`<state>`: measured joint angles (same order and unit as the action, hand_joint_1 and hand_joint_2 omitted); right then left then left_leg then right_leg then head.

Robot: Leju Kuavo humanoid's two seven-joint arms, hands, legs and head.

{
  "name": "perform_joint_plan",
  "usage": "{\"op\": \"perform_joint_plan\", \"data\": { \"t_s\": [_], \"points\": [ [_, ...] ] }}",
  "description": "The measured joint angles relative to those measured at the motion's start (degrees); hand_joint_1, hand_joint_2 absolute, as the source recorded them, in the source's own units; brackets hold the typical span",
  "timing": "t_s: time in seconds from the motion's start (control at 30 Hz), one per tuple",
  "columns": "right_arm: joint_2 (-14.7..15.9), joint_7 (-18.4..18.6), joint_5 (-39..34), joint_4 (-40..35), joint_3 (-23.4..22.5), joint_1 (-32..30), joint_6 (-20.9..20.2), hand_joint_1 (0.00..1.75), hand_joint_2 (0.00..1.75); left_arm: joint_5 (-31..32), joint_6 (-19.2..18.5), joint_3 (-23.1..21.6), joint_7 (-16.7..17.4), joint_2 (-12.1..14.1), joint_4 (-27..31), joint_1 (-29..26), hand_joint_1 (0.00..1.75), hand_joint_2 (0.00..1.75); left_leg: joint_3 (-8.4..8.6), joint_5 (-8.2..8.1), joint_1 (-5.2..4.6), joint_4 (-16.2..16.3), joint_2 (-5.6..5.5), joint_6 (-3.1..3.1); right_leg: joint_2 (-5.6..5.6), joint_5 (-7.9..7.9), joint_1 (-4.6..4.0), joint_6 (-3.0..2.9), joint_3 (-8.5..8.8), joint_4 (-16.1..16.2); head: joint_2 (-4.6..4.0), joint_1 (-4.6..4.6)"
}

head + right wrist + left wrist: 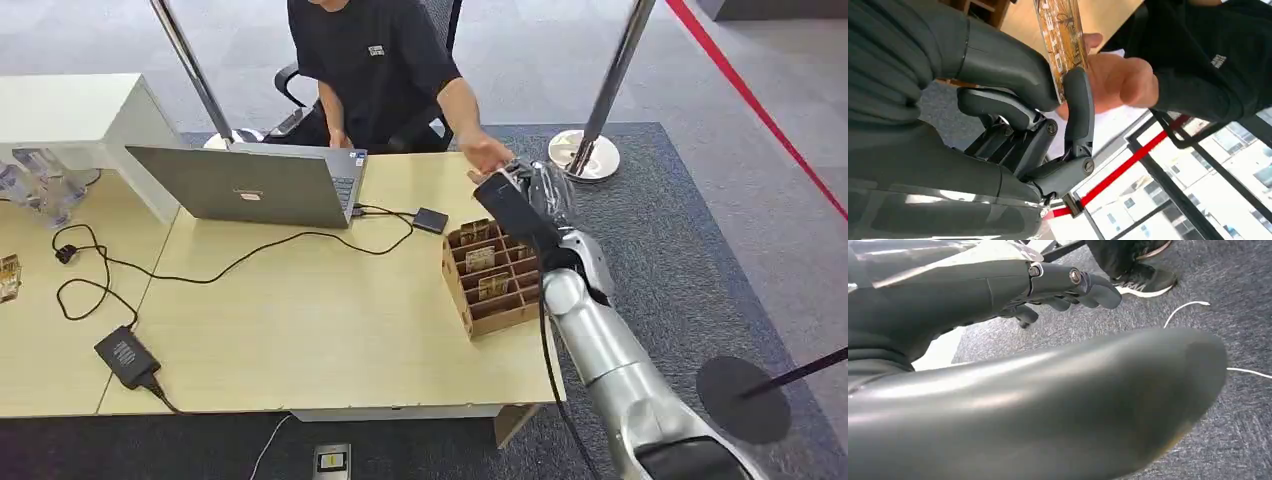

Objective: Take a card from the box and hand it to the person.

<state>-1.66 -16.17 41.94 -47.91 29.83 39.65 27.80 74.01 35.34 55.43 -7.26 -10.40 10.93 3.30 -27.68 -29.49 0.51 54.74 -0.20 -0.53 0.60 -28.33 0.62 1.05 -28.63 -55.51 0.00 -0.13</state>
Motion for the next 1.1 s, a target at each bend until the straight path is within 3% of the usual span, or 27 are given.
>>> {"op": "perform_joint_plan", "data": {
  "t_s": [0.33, 0.87, 0.9, 0.93, 0.97, 1.0, 1.1],
  "points": [
    [-2.47, 0.52, 1.27, 6.75, -0.41, 1.07, 2.05, 1.75, 1.75, -0.22, 0.00, -0.04, -0.31, 0.02, -0.07, 0.01, 0.00, 0.00, 0.00, 0.01, 0.01, 0.00, 0.00, -0.01, 0.00, 0.00, 0.00, 0.00, -0.01, -0.01, -0.02, 0.00],
    [-3.91, 0.15, 1.25, 11.39, -1.92, 2.73, 3.80, 1.71, 1.75, -0.22, 0.00, -0.04, -0.35, 0.04, -0.13, 0.01, 0.00, 0.00, 0.00, 0.01, 0.01, 0.00, 0.00, -0.01, 0.00, 0.00, 0.00, 0.00, -0.02, -0.01, -0.02, -0.02],
    [-4.02, 0.13, 1.27, 11.63, -2.06, 2.91, 3.80, 1.50, 1.75, -0.20, 0.00, -0.04, -0.35, 0.04, -0.15, 0.01, 0.00, 0.00, 0.00, 0.01, 0.02, 0.00, 0.01, -0.01, 0.00, 0.00, 0.00, 0.00, -0.02, -0.01, -0.02, 0.00],
    [-4.11, 0.04, 1.29, 11.78, -2.21, 3.04, 3.82, 1.40, 1.75, -0.20, 0.00, -0.04, -0.35, 0.04, -0.17, 0.02, 0.00, 0.00, 0.00, 0.01, 0.02, 0.00, 0.01, -0.01, 0.00, 0.00, 0.00, 0.00, -0.02, -0.01, -0.02, 0.00],
    [-4.17, -0.02, 1.31, 11.93, -2.27, 3.12, 3.82, 0.87, 1.75, -0.20, 0.00, -0.04, -0.35, 0.04, -0.18, 0.01, 0.00, 0.00, 0.00, 0.01, 0.02, 0.00, 0.00, -0.01, 0.00, 0.00, 0.00, 0.00, -0.01, -0.01, -0.02, -0.02],
    [-4.18, -0.09, 1.46, 12.06, -2.29, 3.18, 3.85, 0.00, 1.75, -0.20, 0.00, -0.04, -0.35, 0.04, -0.18, 0.01, 0.00, 0.00, 0.00, 0.01, 0.02, 0.00, 0.00, -0.01, 0.00, 0.00, 0.00, 0.00, -0.01, -0.01, -0.02, 0.00],
    [-4.37, -0.24, 1.70, 12.37, -2.56, 3.29, 4.50, 0.00, 1.75, -0.17, 0.00, -0.04, -0.35, 0.04, -0.20, 0.02, 0.00, 0.00, 0.00, 0.01, 0.02, 0.00, 0.02, -0.01, 0.00, 0.00, 0.00, 0.00, -0.02, -0.01, 0.00, 0.00]
  ]
}}
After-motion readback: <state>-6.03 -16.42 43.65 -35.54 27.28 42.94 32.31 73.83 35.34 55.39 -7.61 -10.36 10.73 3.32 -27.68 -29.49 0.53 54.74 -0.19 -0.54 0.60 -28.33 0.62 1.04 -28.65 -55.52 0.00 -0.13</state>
